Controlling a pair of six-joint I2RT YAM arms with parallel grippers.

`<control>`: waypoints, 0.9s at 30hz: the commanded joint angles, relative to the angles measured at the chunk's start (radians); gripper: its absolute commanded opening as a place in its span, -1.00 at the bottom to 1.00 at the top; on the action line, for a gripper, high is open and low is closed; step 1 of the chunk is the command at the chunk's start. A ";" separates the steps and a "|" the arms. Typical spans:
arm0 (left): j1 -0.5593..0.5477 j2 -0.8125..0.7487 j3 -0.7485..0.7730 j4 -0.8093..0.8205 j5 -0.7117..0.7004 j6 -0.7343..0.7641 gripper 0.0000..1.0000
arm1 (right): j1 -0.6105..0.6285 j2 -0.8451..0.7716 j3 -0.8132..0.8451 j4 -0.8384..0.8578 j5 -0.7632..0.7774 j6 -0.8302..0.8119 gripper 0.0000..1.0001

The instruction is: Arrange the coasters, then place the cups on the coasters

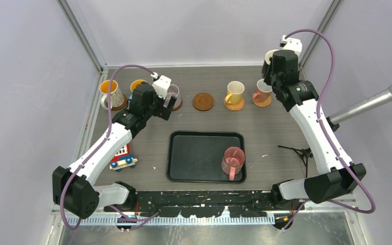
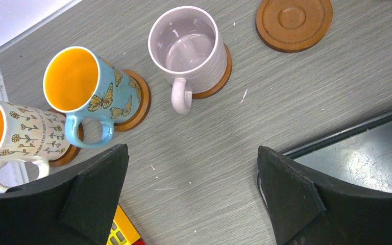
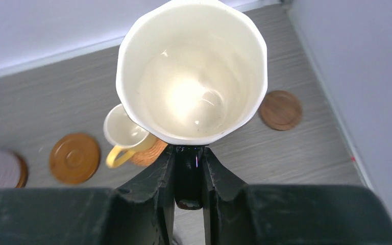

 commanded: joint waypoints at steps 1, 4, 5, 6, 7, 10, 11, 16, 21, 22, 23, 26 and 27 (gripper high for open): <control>0.009 0.002 0.049 0.063 0.007 0.011 1.00 | -0.037 -0.014 0.019 0.161 0.228 0.083 -0.99; 0.012 -0.004 0.044 0.064 0.008 0.005 1.00 | -0.106 -0.019 -0.043 0.216 0.219 0.139 -0.99; 0.012 -0.007 0.042 0.063 0.009 0.001 0.99 | -0.135 -0.022 -0.062 0.229 0.166 0.162 -0.99; 0.012 -0.009 0.040 0.063 0.012 0.000 0.99 | -0.152 -0.021 -0.077 0.246 0.152 0.172 -0.99; 0.012 -0.012 0.039 0.061 0.013 -0.001 0.99 | -0.157 -0.014 -0.087 0.255 0.166 0.170 -1.00; 0.012 -0.015 0.039 0.059 0.013 -0.002 0.99 | -0.165 0.021 -0.098 0.263 0.254 0.163 -0.99; 0.013 -0.017 0.039 0.060 0.013 -0.003 0.99 | -0.170 0.033 -0.098 0.263 0.275 0.166 -0.99; 0.020 -0.016 0.041 0.065 0.019 -0.006 1.00 | -0.184 0.087 -0.102 0.284 0.348 0.196 -1.00; 0.030 -0.012 0.042 0.084 0.028 -0.013 0.99 | -0.200 0.142 -0.126 0.308 0.379 0.242 -1.00; 0.032 -0.010 0.042 0.087 0.030 -0.015 1.00 | -0.204 0.152 -0.129 0.310 0.372 0.253 -0.99; 0.034 -0.009 0.042 0.089 0.033 -0.015 0.99 | -0.208 0.161 -0.133 0.319 0.365 0.262 -0.99; 0.042 -0.002 0.042 0.093 0.040 -0.016 0.99 | -0.217 0.181 -0.167 0.377 0.338 0.261 -0.99; 0.044 0.000 0.043 0.094 0.043 -0.016 0.99 | -0.220 0.189 -0.177 0.398 0.333 0.256 -0.99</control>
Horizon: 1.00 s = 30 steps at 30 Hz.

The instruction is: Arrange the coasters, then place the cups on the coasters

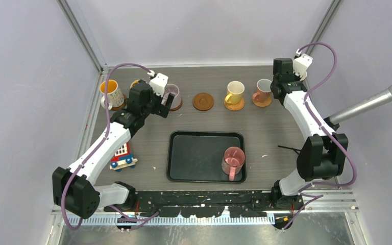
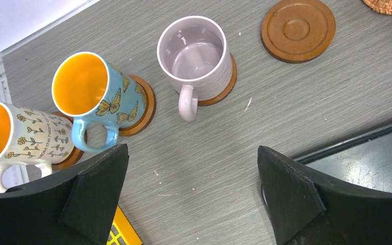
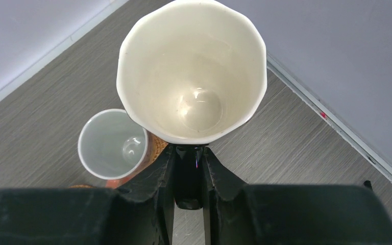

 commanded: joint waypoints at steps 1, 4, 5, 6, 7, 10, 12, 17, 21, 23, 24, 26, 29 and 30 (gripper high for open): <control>0.016 0.000 0.041 0.066 0.022 -0.012 1.00 | -0.019 0.006 -0.017 0.209 0.042 0.035 -0.99; 0.022 0.005 0.046 0.064 0.028 -0.009 0.99 | -0.040 0.024 -0.052 0.262 0.014 0.015 -0.99; 0.024 0.006 0.048 0.062 0.030 -0.008 0.99 | -0.048 0.030 -0.063 0.286 0.000 0.007 -1.00; 0.026 0.008 0.049 0.059 0.033 -0.005 0.99 | -0.055 0.038 -0.073 0.306 -0.009 0.001 -0.99; 0.027 0.011 0.050 0.056 0.036 -0.003 0.99 | -0.063 0.045 -0.082 0.322 -0.015 -0.007 -0.99; 0.031 0.020 0.058 0.049 0.045 0.002 0.99 | -0.068 0.065 -0.108 0.372 -0.041 -0.026 -1.00; 0.033 0.026 0.065 0.045 0.046 0.004 0.99 | -0.110 0.078 -0.124 0.403 -0.059 -0.047 -0.99; 0.035 0.039 0.076 0.036 0.054 -0.002 0.99 | -0.152 0.098 -0.150 0.457 -0.094 -0.093 -0.99; 0.035 0.046 0.080 0.029 0.055 -0.008 1.00 | -0.172 0.114 -0.169 0.480 -0.120 -0.115 -0.99; 0.035 0.047 0.083 0.023 0.055 -0.013 1.00 | -0.179 0.124 -0.176 0.490 -0.132 -0.115 -0.99; 0.035 0.048 0.085 0.020 0.056 -0.016 0.99 | -0.183 0.130 -0.177 0.492 -0.141 -0.114 -0.99; 0.035 0.047 0.087 0.011 0.057 -0.018 0.99 | -0.187 0.141 -0.176 0.495 -0.154 -0.111 -0.99; 0.035 0.049 0.093 0.001 0.057 -0.024 0.99 | -0.194 0.160 -0.172 0.498 -0.160 -0.113 -0.99; 0.035 0.049 0.096 -0.001 0.057 -0.025 0.99 | -0.197 0.164 -0.172 0.501 -0.163 -0.113 -0.99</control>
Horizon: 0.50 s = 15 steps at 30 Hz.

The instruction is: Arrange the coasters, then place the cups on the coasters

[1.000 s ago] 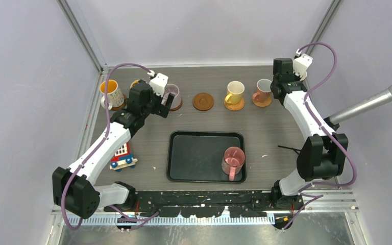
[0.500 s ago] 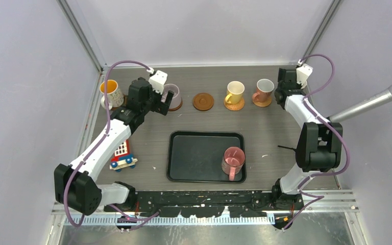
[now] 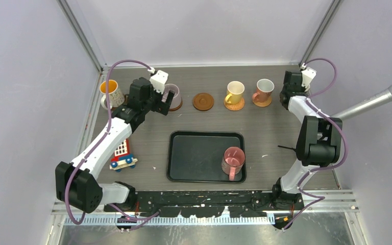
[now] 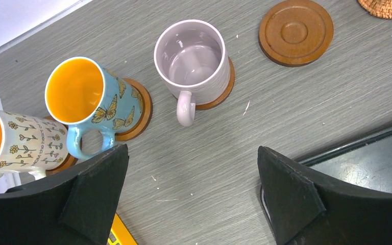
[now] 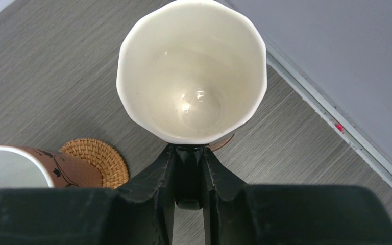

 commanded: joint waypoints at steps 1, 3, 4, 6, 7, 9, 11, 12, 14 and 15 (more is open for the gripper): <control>0.007 -0.006 0.050 0.004 0.012 -0.021 0.99 | -0.009 -0.004 0.019 0.147 0.006 -0.006 -0.99; 0.007 -0.004 0.053 0.002 0.012 -0.021 1.00 | -0.012 0.004 0.022 0.147 0.004 -0.006 -1.00; 0.007 -0.004 0.055 -0.001 0.013 -0.023 0.99 | -0.014 0.007 0.022 0.148 0.003 -0.007 -0.99; 0.006 -0.003 0.056 -0.003 0.014 -0.024 0.99 | -0.016 0.010 0.021 0.148 0.002 -0.008 -0.99; 0.007 -0.001 0.056 -0.005 0.014 -0.024 0.99 | -0.017 0.011 0.020 0.146 0.001 -0.009 -0.99; 0.007 -0.001 0.056 -0.004 0.014 -0.026 0.99 | -0.019 0.011 0.016 0.145 0.004 -0.008 -0.99; 0.007 0.000 0.058 -0.005 0.014 -0.027 0.99 | -0.021 0.009 0.012 0.143 0.006 -0.010 -0.99; 0.007 0.002 0.057 -0.005 0.015 -0.029 0.99 | -0.023 0.009 0.009 0.143 0.007 -0.011 -0.99; 0.007 0.003 0.057 -0.005 0.018 -0.030 0.99 | -0.026 0.009 0.005 0.142 0.008 -0.013 -0.99; 0.007 0.003 0.059 -0.004 0.020 -0.029 0.99 | -0.027 0.009 0.003 0.140 0.006 -0.010 -1.00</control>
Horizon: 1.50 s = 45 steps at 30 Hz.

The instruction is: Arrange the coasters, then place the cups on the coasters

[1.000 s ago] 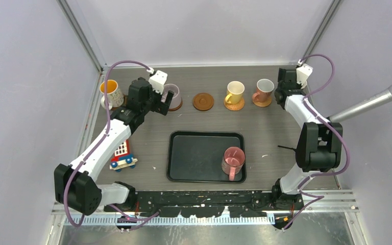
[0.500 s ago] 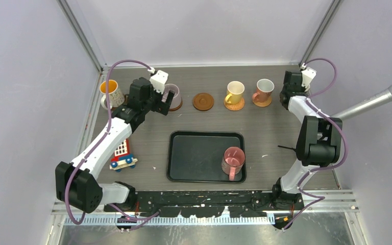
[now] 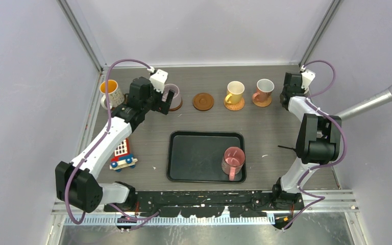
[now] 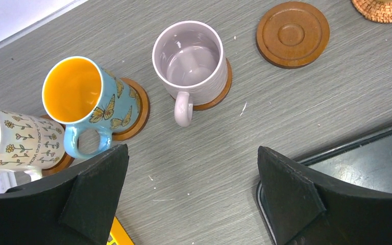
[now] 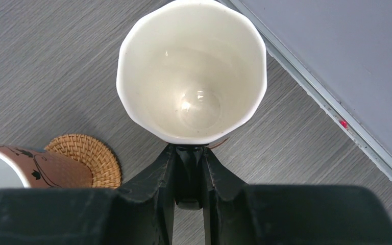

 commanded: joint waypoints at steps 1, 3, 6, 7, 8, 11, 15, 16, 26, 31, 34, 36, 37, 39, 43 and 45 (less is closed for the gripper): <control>0.007 0.001 0.044 0.011 0.017 -0.009 0.99 | -0.013 -0.028 0.010 0.125 0.035 -0.004 -0.99; 0.007 0.004 0.047 0.012 0.019 -0.008 0.99 | -0.015 -0.029 0.009 0.113 0.030 -0.002 -0.99; 0.007 0.008 0.047 0.014 0.021 -0.005 0.99 | -0.015 -0.034 0.002 0.112 0.023 -0.001 -0.99; 0.007 0.009 0.046 0.013 0.021 -0.007 1.00 | -0.015 -0.036 0.002 0.113 0.020 -0.002 -0.95; 0.007 0.010 0.044 0.014 0.022 -0.009 0.99 | -0.015 -0.036 0.001 0.115 0.015 -0.003 -0.89; 0.007 0.011 0.042 0.013 0.026 -0.012 0.99 | -0.015 -0.034 0.001 0.117 0.007 -0.003 -0.72; 0.007 0.017 0.041 0.005 0.018 -0.015 0.99 | -0.015 -0.033 0.003 0.109 -0.010 -0.009 -0.62; 0.007 0.017 0.042 0.003 0.014 -0.017 0.99 | -0.015 -0.033 0.004 0.106 -0.012 -0.009 -0.60; 0.007 0.018 0.041 0.002 0.007 -0.019 0.99 | -0.015 -0.042 -0.005 0.077 0.011 -0.015 -0.33; 0.007 0.022 0.044 0.004 0.008 -0.018 0.99 | -0.014 -0.055 -0.018 0.062 0.006 -0.014 -0.26; 0.007 0.022 0.044 0.003 0.009 -0.017 0.99 | -0.015 -0.061 -0.026 0.061 0.003 -0.011 -0.25; 0.007 0.022 0.044 0.004 0.010 -0.016 0.99 | -0.015 -0.066 -0.028 0.056 0.001 -0.008 -0.25; 0.007 0.022 0.045 0.005 0.010 -0.017 0.99 | -0.015 -0.066 -0.029 0.056 -0.001 -0.007 -0.25; 0.007 0.021 0.043 0.005 0.011 -0.018 0.99 | -0.015 -0.068 -0.029 0.043 -0.003 -0.007 -0.25; 0.007 0.019 0.043 0.006 0.011 -0.020 0.99 | -0.015 -0.073 -0.032 0.020 -0.003 -0.009 -0.37; 0.007 0.019 0.043 0.008 0.011 -0.018 1.00 | -0.015 -0.078 -0.033 0.010 -0.002 -0.010 -0.41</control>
